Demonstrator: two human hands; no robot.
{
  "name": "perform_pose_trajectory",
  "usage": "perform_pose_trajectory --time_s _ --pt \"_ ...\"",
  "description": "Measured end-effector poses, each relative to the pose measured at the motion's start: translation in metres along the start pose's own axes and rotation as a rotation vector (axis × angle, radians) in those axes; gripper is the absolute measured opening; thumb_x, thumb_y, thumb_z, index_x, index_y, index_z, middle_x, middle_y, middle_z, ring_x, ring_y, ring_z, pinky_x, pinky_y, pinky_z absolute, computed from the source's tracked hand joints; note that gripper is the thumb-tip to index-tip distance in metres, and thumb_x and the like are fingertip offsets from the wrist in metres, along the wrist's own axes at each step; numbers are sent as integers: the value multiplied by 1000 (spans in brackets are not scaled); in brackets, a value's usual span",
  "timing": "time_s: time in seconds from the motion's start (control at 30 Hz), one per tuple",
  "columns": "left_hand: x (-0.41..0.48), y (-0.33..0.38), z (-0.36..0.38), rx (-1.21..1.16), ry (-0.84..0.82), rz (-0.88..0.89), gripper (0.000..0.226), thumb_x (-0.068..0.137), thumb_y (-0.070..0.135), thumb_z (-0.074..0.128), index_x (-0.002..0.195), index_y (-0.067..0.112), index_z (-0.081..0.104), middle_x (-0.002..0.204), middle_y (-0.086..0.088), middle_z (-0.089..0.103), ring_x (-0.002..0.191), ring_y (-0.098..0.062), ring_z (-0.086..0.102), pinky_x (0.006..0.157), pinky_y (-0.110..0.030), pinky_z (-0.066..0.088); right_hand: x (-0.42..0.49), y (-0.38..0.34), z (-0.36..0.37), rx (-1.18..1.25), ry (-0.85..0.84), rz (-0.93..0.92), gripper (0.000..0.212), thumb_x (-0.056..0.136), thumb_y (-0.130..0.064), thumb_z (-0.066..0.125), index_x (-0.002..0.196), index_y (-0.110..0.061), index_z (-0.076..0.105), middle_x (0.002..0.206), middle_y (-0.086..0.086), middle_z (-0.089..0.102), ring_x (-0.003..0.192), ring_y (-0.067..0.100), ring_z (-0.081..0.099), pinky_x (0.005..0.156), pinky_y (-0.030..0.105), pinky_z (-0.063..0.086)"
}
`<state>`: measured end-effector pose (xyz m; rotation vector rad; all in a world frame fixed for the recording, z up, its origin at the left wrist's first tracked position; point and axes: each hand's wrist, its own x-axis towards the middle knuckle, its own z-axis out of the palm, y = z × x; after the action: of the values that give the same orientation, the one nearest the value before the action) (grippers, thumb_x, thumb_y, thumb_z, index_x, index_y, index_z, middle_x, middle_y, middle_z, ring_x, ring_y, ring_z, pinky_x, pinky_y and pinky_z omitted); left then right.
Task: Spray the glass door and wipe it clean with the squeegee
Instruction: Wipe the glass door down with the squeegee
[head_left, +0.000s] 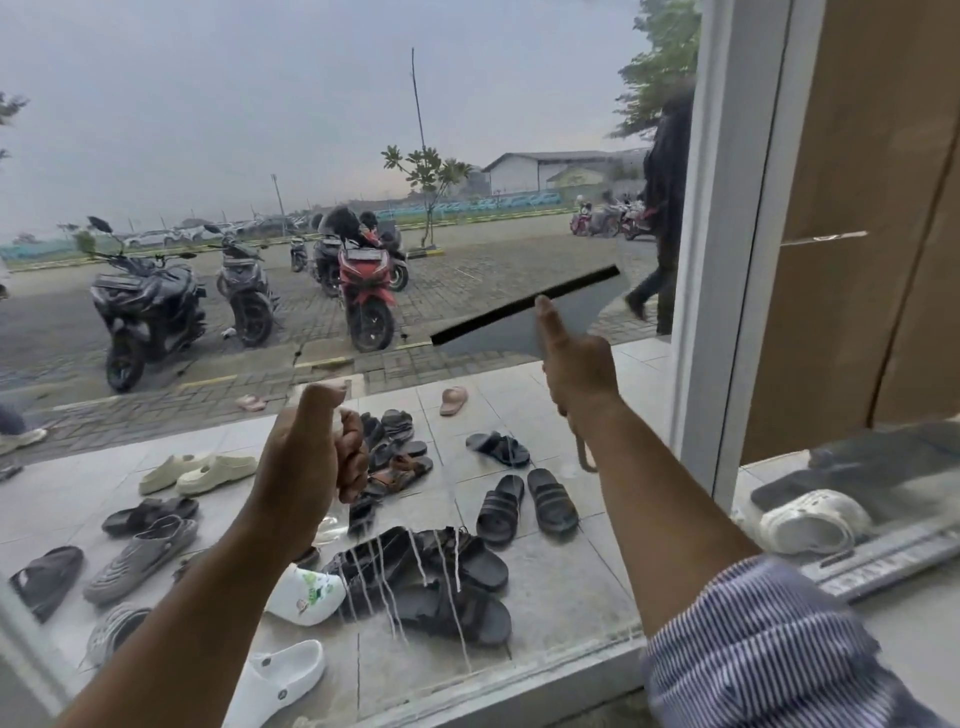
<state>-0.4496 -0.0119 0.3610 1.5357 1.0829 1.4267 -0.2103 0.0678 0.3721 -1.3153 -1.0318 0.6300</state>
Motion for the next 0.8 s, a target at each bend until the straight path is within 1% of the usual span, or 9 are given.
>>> perform_pose_trajectory --time_s 0.07,0.1,0.2,0.3,0.4,0.47,0.53,0.63,0.8 --pt "-1 -7 -3 35 -5 -5 47 68 58 41 55 14 35 47 -8 32 46 -18 28 43 -30 26 -12 37 7 11 28 111 76 72 -88 49 58 -13 51 56 7 53 50 21 46 53 33 37" --pt "-1 -10 -5 41 -4 -9 47 68 59 41 55 14 35 46 -7 33 46 -19 28 43 -30 27 -20 55 11 49 21 182 78 68 -91 49 58 -14 50 54 6 51 47 20 43 50 32 35" --pt "-6 -21 -13 27 6 -26 46 68 58 42 55 14 35 46 -8 32 44 -19 28 46 -31 26 -50 96 29 275 -12 414 72 64 -90 53 61 -18 49 49 -1 43 39 13 34 40 24 26" --pt "-11 -30 -23 19 38 -50 46 68 56 43 52 14 34 46 -9 30 41 -18 27 47 -31 24 -76 112 56 544 -67 660 66 71 -85 54 59 -21 42 45 -3 36 35 12 29 39 20 23" --pt "-17 -34 -36 24 84 -74 44 76 51 40 50 16 34 44 -9 30 40 -18 26 47 -32 23 -98 106 79 792 -84 849 64 78 -81 52 60 -22 36 44 -4 31 34 12 25 39 18 20" --pt "-22 -33 -48 13 127 -88 44 81 47 38 48 18 34 44 -8 30 42 -18 26 46 -31 23 -111 98 94 901 -72 926 65 80 -80 50 58 -21 34 43 -4 29 32 13 25 41 18 19" --pt "-27 -30 -61 4 157 -94 43 81 47 39 49 19 34 45 -7 29 43 -19 26 45 -31 23 -128 94 116 950 -75 987 66 79 -81 50 56 -21 34 43 -4 29 33 14 25 45 20 18" --pt "-34 -26 -80 -14 198 -109 43 78 48 39 46 20 35 45 -8 28 40 -19 26 46 -31 23 -164 87 154 957 -164 1047 68 76 -83 50 54 -22 32 44 -4 26 35 13 21 47 20 15" --pt "-46 -23 -106 -19 254 -89 39 78 45 39 52 16 31 49 -7 25 40 -19 25 45 -30 22 -209 84 199 894 -279 1113 69 74 -84 52 52 -22 33 43 -4 26 33 11 21 42 16 15"
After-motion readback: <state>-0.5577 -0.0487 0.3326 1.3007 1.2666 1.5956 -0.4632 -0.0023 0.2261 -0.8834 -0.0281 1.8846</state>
